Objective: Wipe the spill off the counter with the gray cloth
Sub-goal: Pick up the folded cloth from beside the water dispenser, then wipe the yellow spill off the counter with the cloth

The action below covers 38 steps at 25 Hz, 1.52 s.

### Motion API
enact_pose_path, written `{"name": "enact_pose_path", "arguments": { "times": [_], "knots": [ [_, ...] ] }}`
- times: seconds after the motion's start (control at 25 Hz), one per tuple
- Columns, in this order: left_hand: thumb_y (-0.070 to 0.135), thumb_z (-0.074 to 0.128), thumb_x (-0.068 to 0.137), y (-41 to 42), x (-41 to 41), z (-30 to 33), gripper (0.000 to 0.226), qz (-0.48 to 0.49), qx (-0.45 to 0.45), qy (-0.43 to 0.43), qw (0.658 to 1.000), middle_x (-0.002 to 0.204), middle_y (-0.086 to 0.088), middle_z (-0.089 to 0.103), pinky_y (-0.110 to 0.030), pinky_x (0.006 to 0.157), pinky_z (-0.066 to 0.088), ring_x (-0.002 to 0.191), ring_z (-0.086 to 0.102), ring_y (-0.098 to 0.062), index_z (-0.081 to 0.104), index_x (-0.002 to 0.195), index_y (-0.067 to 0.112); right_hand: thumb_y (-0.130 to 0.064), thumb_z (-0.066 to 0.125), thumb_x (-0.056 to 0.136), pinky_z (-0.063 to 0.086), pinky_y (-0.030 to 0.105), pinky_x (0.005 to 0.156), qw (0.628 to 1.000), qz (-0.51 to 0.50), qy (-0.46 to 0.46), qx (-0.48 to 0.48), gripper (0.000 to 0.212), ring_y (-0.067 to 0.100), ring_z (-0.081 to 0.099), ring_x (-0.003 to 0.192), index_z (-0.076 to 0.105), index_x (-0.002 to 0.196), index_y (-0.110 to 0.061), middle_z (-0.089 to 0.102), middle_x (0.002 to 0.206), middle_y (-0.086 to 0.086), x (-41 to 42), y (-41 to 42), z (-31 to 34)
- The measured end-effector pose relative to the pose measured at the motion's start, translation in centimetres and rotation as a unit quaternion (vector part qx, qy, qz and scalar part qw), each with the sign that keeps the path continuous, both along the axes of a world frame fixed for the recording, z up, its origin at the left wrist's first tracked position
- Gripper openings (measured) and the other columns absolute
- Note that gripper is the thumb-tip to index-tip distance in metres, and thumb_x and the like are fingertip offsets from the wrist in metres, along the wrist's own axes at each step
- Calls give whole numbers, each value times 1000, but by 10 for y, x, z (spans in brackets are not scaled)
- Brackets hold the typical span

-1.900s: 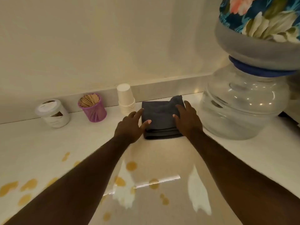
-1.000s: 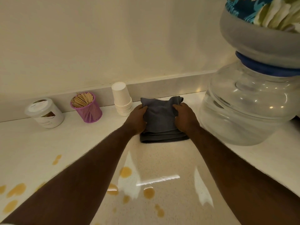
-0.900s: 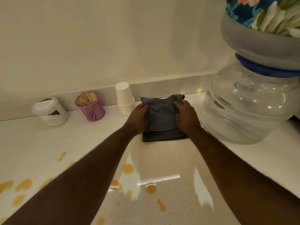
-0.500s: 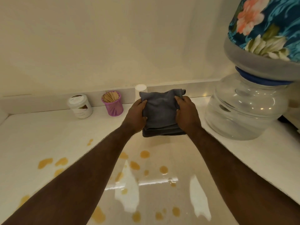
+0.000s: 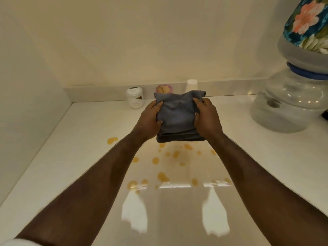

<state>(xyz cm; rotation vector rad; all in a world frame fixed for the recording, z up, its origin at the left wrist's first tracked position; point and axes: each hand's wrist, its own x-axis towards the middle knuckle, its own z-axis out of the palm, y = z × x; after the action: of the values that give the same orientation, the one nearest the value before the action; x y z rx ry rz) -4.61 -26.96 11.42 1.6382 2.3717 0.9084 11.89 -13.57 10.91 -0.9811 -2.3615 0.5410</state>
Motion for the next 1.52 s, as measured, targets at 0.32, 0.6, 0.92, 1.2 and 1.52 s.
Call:
{"name": "enact_pose_path", "arguments": {
  "times": [0.32,0.6,0.92,1.2,1.52],
  "knots": [
    [5,57,82,-150,-29,-16,62,9,31,-28,999,145,-20,43,-30,103,38,130,44,-33,39,141,1,-12,42,100,27,-5,84,998,31,37,-44,32,24,53,111,52,130,-6,52,110,2,-31,-134,-19],
    [4,62,85,-237,-48,-50,68,63,-2,-83,995,150,-11,37,-20,89,44,129,44,-26,33,146,12,-14,44,97,35,7,92,994,77,27,-78,38,25,50,118,49,135,-18,52,124,6,-56,-208,-45],
    [5,63,84,-272,-38,-100,69,92,-53,-153,983,152,-9,33,-34,99,45,129,44,-28,34,146,13,-11,42,98,42,38,105,988,94,-97,-81,49,29,48,123,38,147,-14,46,140,11,-49,-241,-99],
    [20,65,85,-274,-25,-142,58,100,-75,-138,982,148,-10,39,-40,102,43,119,52,-31,45,139,13,-28,52,95,37,48,106,981,-5,-147,-128,39,34,37,133,49,133,-22,36,147,11,-34,-246,-122],
    [35,56,90,-304,-53,-157,31,195,-6,-21,980,135,-7,55,-46,98,39,121,52,-29,66,114,18,-77,13,85,-10,60,115,955,155,-246,56,78,30,-6,151,23,151,-36,7,165,0,-78,-275,-144]
  ]
}}
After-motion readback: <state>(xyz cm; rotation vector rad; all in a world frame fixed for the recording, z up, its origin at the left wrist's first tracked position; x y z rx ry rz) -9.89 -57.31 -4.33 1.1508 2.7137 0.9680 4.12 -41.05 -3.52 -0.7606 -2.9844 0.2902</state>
